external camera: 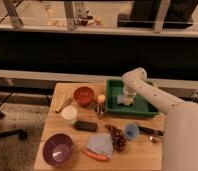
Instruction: Wipe tray with sponge
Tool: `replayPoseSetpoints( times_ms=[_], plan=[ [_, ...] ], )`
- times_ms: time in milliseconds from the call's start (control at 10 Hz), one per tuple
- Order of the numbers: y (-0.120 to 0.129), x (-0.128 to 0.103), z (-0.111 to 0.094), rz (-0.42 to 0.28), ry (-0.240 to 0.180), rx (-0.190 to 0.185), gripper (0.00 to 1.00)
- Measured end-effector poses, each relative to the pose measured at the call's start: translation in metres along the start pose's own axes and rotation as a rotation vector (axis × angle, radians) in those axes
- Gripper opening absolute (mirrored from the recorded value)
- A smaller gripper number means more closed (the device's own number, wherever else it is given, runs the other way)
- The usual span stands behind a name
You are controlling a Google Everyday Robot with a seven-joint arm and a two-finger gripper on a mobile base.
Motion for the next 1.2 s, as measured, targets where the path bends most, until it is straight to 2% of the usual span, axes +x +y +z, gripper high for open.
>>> replayPoseSetpoints(
  times_ms=[500, 1200],
  plan=[
    [0.007, 0.028, 0.002, 0.017, 0.047, -0.01, 0.06],
    [0.009, 0.031, 0.002, 0.018, 0.051, -0.013, 0.06]
  ],
)
